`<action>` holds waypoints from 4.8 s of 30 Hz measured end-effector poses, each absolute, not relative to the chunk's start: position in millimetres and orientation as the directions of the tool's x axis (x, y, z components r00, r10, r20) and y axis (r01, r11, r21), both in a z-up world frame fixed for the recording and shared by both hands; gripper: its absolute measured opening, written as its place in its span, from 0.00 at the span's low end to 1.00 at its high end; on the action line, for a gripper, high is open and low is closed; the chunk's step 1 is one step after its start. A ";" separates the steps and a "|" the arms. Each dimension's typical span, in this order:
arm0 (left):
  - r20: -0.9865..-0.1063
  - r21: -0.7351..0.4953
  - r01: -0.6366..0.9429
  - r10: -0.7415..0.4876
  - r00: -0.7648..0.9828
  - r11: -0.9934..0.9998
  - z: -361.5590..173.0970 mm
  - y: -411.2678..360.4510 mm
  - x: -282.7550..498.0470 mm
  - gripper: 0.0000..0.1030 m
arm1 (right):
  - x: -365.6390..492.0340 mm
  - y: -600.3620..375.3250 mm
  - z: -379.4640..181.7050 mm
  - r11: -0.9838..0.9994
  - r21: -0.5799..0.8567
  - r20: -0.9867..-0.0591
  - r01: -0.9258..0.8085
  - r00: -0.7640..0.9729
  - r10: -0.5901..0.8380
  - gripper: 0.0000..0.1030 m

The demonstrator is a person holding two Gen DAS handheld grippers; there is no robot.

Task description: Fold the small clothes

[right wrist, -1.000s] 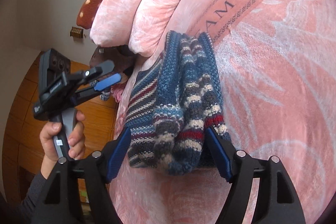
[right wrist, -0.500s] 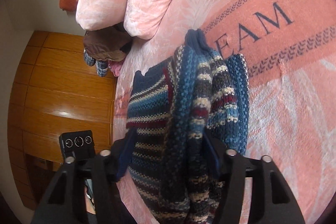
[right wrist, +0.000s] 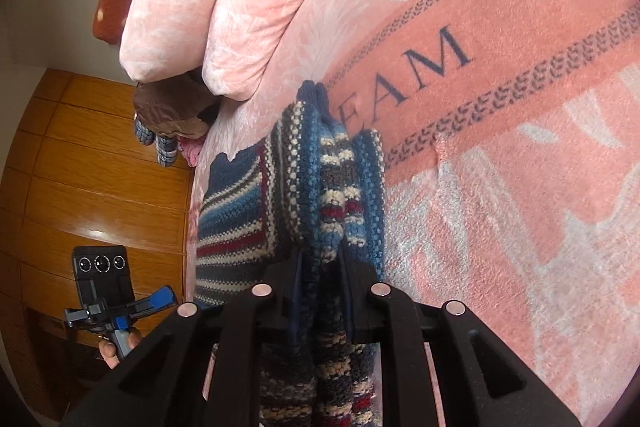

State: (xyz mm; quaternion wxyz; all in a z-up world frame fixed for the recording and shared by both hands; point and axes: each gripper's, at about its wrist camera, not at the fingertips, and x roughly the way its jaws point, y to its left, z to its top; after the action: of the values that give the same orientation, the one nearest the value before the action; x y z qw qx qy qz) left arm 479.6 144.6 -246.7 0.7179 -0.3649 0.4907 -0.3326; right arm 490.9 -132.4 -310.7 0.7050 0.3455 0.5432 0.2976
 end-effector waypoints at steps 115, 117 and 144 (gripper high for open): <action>-0.530 -0.847 -0.030 -0.838 0.132 0.531 -308.9 211.8 468.7 0.53 | 515.3 -15.3 -288.5 0.416 0.903 -0.419 -0.105 -0.010 0.908 0.42; -0.533 -0.844 -0.027 -0.834 0.143 0.535 -295.6 224.7 449.7 0.53 | 498.8 5.1 -278.3 0.405 0.906 -0.411 -0.123 -0.028 0.911 0.42; -0.660 -0.751 -0.203 -0.699 0.275 0.629 -319.4 362.6 273.5 0.89 | 380.8 130.3 -305.2 0.549 0.816 -0.568 -0.180 -0.068 0.820 0.79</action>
State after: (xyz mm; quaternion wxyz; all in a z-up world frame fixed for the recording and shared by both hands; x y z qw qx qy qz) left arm 273.5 362.6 -319.4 0.6956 -0.3921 0.5749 -0.1784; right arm 380.8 130.3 -305.2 0.6308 0.2607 0.6139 0.3966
